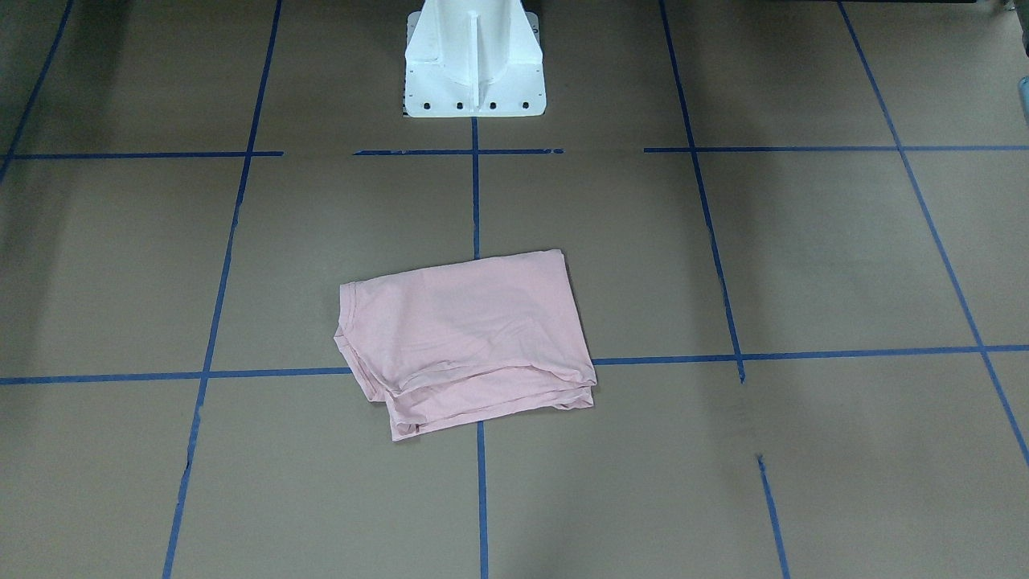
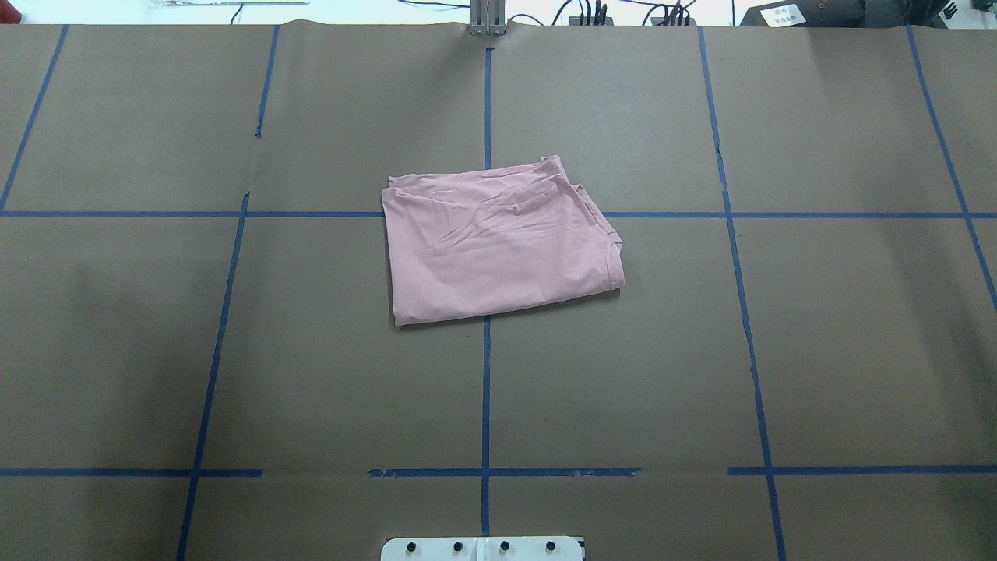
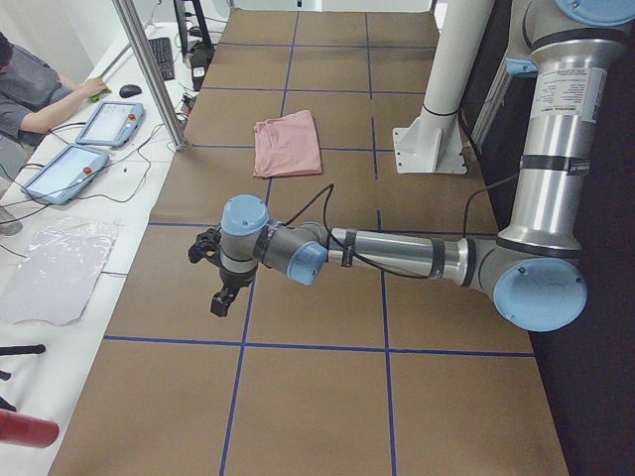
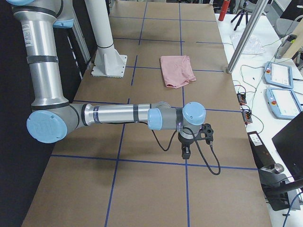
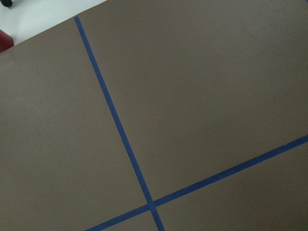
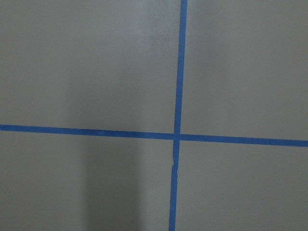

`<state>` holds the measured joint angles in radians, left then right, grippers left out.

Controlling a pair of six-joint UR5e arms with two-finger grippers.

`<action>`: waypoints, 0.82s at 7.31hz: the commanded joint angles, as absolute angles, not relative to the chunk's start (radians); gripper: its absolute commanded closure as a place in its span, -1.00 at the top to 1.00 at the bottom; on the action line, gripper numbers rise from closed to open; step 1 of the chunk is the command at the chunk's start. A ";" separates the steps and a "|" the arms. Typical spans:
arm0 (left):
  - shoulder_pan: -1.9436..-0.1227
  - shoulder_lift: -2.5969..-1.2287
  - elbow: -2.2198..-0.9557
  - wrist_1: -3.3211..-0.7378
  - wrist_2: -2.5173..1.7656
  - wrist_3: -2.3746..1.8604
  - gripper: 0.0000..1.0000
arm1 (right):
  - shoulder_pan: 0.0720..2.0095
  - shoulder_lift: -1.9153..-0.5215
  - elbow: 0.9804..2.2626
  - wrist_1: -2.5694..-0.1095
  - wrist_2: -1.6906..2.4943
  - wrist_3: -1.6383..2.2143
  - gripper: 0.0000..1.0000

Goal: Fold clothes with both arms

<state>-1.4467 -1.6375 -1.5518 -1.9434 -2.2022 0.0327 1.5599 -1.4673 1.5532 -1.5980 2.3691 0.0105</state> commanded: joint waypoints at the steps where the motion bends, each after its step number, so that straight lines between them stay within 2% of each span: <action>1: -1.451 -1.599 -1.549 -1.944 -2.192 0.031 1.00 | 1.551 -1.468 1.555 -1.598 2.370 0.017 1.00; 4: -1.475 -1.592 -1.592 -1.794 -2.200 0.041 1.00 | 1.549 -1.473 1.563 -1.598 2.376 0.025 1.00; 6: -1.577 -1.604 -1.594 -1.630 -2.201 0.264 1.00 | 1.549 -1.476 1.563 -1.598 2.376 0.026 1.00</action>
